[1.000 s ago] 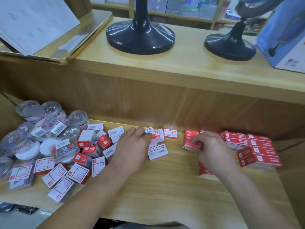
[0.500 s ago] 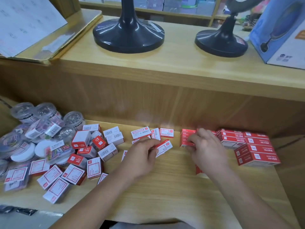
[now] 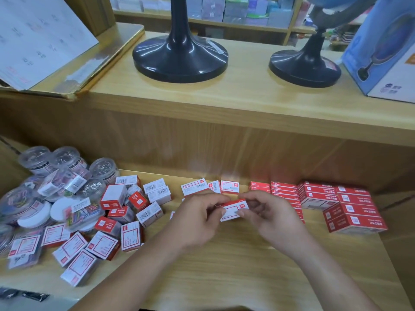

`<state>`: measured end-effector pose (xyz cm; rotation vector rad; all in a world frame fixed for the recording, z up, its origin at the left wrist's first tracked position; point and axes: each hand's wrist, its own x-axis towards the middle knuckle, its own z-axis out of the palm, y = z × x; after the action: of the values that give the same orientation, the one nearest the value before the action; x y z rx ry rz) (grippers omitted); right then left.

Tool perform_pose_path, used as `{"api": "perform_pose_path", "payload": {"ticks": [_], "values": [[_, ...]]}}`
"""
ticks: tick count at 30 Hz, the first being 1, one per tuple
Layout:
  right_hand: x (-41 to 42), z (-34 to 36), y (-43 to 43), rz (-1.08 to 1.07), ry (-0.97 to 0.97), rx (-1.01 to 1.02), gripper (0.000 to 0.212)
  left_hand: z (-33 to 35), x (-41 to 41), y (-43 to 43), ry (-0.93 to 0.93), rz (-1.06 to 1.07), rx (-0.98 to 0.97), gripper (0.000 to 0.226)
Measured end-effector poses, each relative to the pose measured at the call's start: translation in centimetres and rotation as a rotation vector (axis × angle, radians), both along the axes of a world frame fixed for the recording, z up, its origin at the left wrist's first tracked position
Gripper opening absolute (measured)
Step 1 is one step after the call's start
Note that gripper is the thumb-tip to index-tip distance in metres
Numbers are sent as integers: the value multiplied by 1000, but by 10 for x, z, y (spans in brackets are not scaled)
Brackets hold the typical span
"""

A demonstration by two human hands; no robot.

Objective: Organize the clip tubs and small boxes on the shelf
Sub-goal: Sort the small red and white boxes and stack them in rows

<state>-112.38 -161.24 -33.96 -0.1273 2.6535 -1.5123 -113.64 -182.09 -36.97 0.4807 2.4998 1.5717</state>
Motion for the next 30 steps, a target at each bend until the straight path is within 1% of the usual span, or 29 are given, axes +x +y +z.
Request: {"api": "perform_pose_path", "payload": {"ticks": [2,3,4,5,6,8,10,11,13,14,15,16,17,18,19,20,22,24,28,30], "values": [[0,2,5,-46,16,-13,31,-2,-10,0,61,9,-81,28],[1,4,9,-85,19,-25,31,-4,-18,-2,150,39,-170,28],[2,7,14,-127,21,-38,30,-6,-27,-4,250,55,-305,28],[4,10,18,-168,19,-55,28,-8,-35,-6,311,48,-428,31],[5,13,22,-205,18,-71,27,-11,-42,-6,321,33,-531,35],[9,16,25,-248,16,-74,27,-17,-52,-2,284,-5,-659,43],[16,15,26,-268,13,-100,27,-25,-53,5,293,-8,-724,47],[20,15,28,-276,8,-133,27,-25,-53,7,326,12,-736,47],[32,15,35,-258,-15,-191,29,-20,-48,8,398,38,-696,41],[39,16,39,-235,-25,-210,31,-16,-42,9,439,47,-647,38],[47,16,41,-217,-37,-226,30,-13,-34,13,480,53,-575,34],[56,15,43,-212,-52,-235,29,-11,-23,19,476,35,-461,30],[65,13,45,-218,-62,-234,28,-8,-9,28,395,-13,-325,29],[74,9,46,-235,-67,-225,28,-7,6,37,263,-77,-198,29],[82,3,47,-254,-75,-214,29,-7,19,46,144,-148,-103,30],[91,-4,49,-276,-86,-208,31,-11,31,54,70,-201,-60,29],[105,-18,52,-326,-111,-194,40,-23,45,64,53,-252,-63,25],[115,-29,57,-410,-69,-117,45,-33,52,72,40,-248,-52,22],[119,-39,57,-645,-58,-57,30,-43,59,92,-16,-122,25,16],[117,-45,56,-700,-59,-39,32,-46,60,99,-27,-31,68,15]]}}
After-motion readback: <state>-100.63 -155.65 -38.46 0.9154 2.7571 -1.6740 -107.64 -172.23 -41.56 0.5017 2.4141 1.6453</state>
